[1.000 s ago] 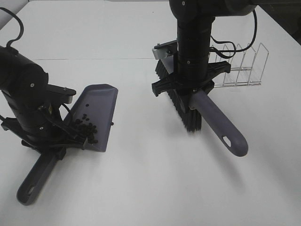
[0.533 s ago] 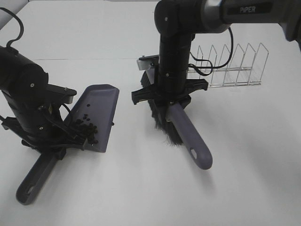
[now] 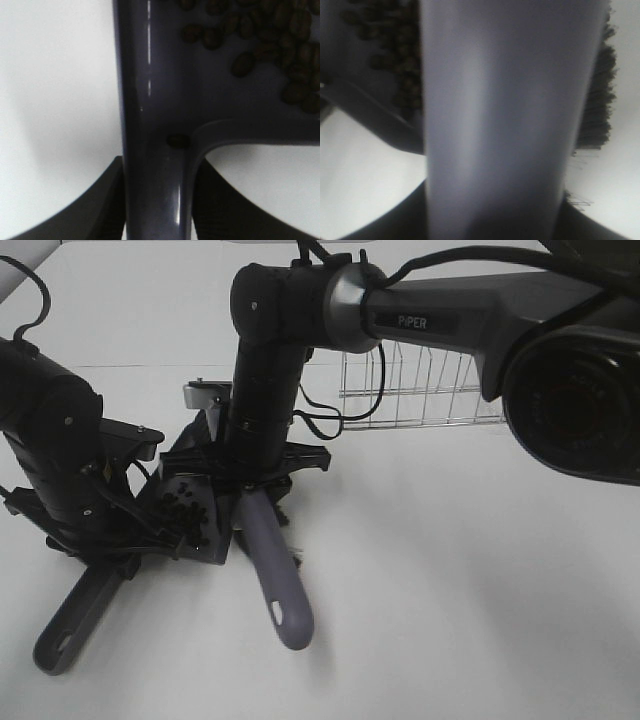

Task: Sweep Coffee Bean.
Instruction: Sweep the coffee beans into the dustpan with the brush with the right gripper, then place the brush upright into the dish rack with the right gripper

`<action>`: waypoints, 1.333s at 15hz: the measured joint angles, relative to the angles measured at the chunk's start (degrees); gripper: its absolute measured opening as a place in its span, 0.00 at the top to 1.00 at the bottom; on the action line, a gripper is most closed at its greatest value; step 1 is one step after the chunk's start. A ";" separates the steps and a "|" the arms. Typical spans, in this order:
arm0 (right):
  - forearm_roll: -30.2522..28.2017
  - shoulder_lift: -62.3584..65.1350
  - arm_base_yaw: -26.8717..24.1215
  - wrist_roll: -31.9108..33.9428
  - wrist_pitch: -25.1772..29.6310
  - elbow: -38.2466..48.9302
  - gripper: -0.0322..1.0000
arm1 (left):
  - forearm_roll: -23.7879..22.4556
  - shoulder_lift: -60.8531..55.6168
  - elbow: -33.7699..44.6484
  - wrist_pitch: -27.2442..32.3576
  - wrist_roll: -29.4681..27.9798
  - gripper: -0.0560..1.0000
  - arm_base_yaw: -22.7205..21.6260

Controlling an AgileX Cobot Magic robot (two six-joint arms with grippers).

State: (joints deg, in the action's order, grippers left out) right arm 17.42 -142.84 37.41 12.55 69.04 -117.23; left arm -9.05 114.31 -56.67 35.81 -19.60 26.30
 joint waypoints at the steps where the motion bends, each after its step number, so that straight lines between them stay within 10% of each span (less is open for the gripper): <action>1: 2.86 -0.40 0.34 -0.34 -0.06 -1.15 0.70 | 0.00 0.00 0.00 -0.06 0.00 0.64 0.00; 14: -11.57 4.07 0.69 -1.49 1.26 -14.27 0.70 | 0.00 0.00 0.00 -0.11 0.23 0.64 0.00; 20: -12.83 18.96 -5.84 -4.47 1.03 7.79 0.70 | 0.06 0.00 0.00 -0.11 0.23 0.64 0.00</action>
State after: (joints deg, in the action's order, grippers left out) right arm 4.58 -123.87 31.57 8.08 70.07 -109.43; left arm -9.00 114.31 -56.67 35.70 -19.37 26.30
